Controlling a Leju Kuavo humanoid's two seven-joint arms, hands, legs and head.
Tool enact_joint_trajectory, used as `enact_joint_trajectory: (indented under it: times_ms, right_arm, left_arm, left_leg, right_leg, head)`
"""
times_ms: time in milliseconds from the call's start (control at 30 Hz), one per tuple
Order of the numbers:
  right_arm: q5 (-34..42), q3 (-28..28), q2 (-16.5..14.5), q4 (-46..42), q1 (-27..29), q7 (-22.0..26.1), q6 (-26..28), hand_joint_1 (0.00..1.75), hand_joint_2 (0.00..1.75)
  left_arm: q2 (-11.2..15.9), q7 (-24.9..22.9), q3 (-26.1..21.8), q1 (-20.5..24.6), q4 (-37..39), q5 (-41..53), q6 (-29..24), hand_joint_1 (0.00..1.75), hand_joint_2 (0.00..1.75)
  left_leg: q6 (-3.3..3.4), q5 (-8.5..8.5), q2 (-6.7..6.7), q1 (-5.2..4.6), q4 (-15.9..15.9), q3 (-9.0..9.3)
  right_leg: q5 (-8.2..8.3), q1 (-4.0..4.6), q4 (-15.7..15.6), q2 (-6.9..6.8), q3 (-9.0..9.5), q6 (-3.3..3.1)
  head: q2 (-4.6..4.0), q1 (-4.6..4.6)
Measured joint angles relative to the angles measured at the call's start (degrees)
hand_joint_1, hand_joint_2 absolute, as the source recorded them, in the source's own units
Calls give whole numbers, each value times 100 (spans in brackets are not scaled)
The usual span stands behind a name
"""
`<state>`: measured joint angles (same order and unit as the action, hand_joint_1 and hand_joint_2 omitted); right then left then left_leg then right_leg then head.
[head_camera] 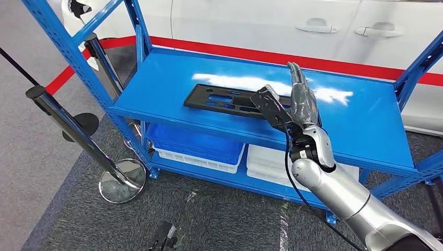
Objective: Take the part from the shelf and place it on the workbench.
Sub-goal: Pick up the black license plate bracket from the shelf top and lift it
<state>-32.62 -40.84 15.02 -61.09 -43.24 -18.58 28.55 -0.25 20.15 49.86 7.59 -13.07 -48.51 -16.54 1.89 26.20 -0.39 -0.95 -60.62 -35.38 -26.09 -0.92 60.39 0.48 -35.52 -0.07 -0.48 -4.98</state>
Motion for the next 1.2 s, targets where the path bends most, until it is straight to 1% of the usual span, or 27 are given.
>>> enact_joint_trajectory:
  times_ms: [33,133,167,200,233,267,300,333,433,467,500,533,600,633,667,700,767,800,833,900,967,1000,1033,1100,1133,1167,1200]
  right_arm:
    - [219,37,-19,-88,33,122,-4,0,0]
    - [659,108,-45,-230,120,353,-66,0,0]
    - [728,108,-45,-231,130,384,-86,0,0]
    - [781,108,-45,-233,131,415,-104,0,0]
    - [826,109,-45,-234,127,443,-122,0,0]
    - [859,109,-48,-237,118,463,-145,0,0]
    - [887,110,-49,-244,113,479,-164,0,0]
    - [905,111,-53,-251,112,488,-176,0,0]
    - [920,114,-64,-265,111,490,-179,0,0]
    - [921,114,-68,-268,106,490,-179,0,0]
    - [923,115,-73,-271,100,490,-180,0,0]
    - [929,115,-77,-274,98,490,-182,0,0]
    - [960,114,-83,-272,101,490,-204,0,0]
    - [981,114,-85,-268,104,491,-219,0,0]
    - [999,114,-88,-265,105,492,-237,0,0]
    - [1010,114,-91,-264,104,494,-248,0,0]
    - [1018,115,-95,-264,95,497,-258,0,0]
    - [1020,115,-98,-262,92,500,-258,0,0]
    - [1027,114,-101,-258,92,503,-258,0,0]
    - [1053,114,-108,-250,98,510,-257,0,0]
    - [1077,115,-111,-246,92,513,-254,0,0]
    - [1082,115,-112,-244,82,515,-253,0,0]
    - [1084,115,-113,-241,77,518,-252,0,0]
    - [1089,115,-119,-227,95,531,-255,0,0]
    - [1098,115,-121,-217,114,543,-256,0,0]
    - [1108,115,-122,-206,129,558,-257,0,0]
    - [1120,115,-122,-197,133,571,-257,0,0]
  left_arm:
    - [-1,5,0,3,1,-2,8,0,0]
    - [-10,13,0,0,2,-10,37,0,0]
    - [-13,13,0,-4,2,-12,43,0,0]
    - [-14,15,0,-7,2,-15,49,0,0]
    - [-15,18,0,-7,2,-20,54,0,0]
    - [-15,22,0,-4,3,-25,57,0,0]
    - [-14,27,0,-1,3,-31,60,0,0]
    - [-13,31,0,0,4,-36,61,0,0]
    - [-12,35,0,-8,4,-45,61,0,0]
    - [-12,37,0,-9,4,-46,61,0,0]
    - [-11,38,0,-7,4,-46,61,0,0]
    - [-11,41,0,-5,4,-46,61,0,0]
    - [-14,45,0,-9,4,-48,61,0,0]
    - [-15,46,0,-17,4,-50,61,0,0]
    - [-16,46,0,-23,4,-52,61,0,0]
    - [-16,47,0,-26,4,-53,61,0,0]
    - [-16,51,0,-23,5,-55,61,0,0]
    - [-16,55,0,-21,5,-56,61,0,0]
    - [-16,59,0,-21,5,-58,61,0,0]
    - [-16,66,0,-24,5,-62,61,0,0]
    - [-14,74,0,-32,5,-63,61,0,0]
    - [-13,79,0,-33,6,-63,61,0,0]
    - [-13,82,0,-32,7,-63,63,0,0]
    - [-16,84,0,-28,7,-63,69,0,0]
    - [-17,84,0,-30,7,-63,73,0,0]
    - [-18,84,0,-34,7,-64,75,0,0]
    - [-18,85,0,-39,7,-64,76,0,0]
  left_leg:
    - [40,-42,1,-8,208,97]
    - [104,-114,11,44,380,170]
    - [96,-98,7,56,355,168]
    - [79,-71,4,74,315,168]
    - [51,-32,1,89,260,163]
    - [12,12,-4,91,186,142]
    - [-22,49,-8,88,127,118]
    - [-52,72,-11,79,85,95]
    - [-110,92,-9,86,50,66]
    - [-136,146,-4,95,-27,32]
    - [-164,251,0,103,-201,-49]
    - [-192,400,5,111,-488,-185]
    - [-225,687,7,120,-1210,-556]
    - [-223,724,7,122,-1443,-693]
    - [-209,656,7,120,-1477,-739]
    - [-182,485,7,116,-1288,-675]
    - [-114,104,5,89,-573,-358]
    - [-82,-11,3,63,-238,-199]
    - [-59,-54,-1,38,-27,-97]
    - [-19,-49,-7,0,142,-24]
    - [31,-71,-7,30,273,59]
    - [62,-86,-2,44,347,119]
    - [90,-92,4,55,403,182]
    - [133,-53,12,39,422,253]
    - [141,-22,10,38,417,284]
    - [143,15,6,41,405,317]
    - [135,61,-1,48,383,355]
  right_leg:
    - [-157,-3,284,-3,-137,41]
    - [-638,-24,1420,-17,-678,161]
    - [-545,-38,1378,-21,-663,185]
    - [-366,-57,1119,-25,-537,210]
    - [-206,-76,749,-28,-356,237]
    - [-97,-83,417,-26,-185,247]
    - [-43,-84,192,-19,-69,231]
    - [-53,-74,99,-10,-25,204]
    - [-47,-54,99,7,-37,83]
    - [-42,-61,91,8,-32,52]
    - [-38,-71,84,8,-25,26]
    - [-40,-70,81,7,-20,8]
    - [-49,-56,81,3,-18,-13]
    - [-54,-46,81,2,-15,-20]
    - [-59,-35,81,2,-9,-26]
    - [-67,-28,81,4,2,-31]
    - [-84,-20,71,9,33,-30]
    - [-89,-20,59,11,44,-18]
    - [-86,-22,39,13,50,1]
    - [-78,-28,-20,13,63,59]
    - [-108,-27,-9,5,64,115]
    - [-176,-20,119,3,11,129]
    - [-290,-14,381,0,-115,136]
    - [-536,-8,1095,1,-502,143]
    - [-576,-12,1367,-1,-676,156]
    - [-515,-21,1449,-4,-765,171]
    - [-351,-33,1325,-9,-754,187]
  head:
    - [0,3]
    - [0,15]
    - [0,15]
    - [0,14]
    - [0,16]
    - [0,24]
    - [0,28]
    - [0,28]
    - [0,20]
    - [0,9]
    - [0,-4]
    - [0,-19]
    - [0,-31]
    - [0,-31]
    - [0,-32]
    - [0,-32]
    - [0,-29]
    - [0,-28]
    - [0,-27]
    - [0,-28]
    - [1,-17]
    - [1,-8]
    - [1,3]
    - [0,13]
    - [0,14]
    - [0,15]
    - [0,16]
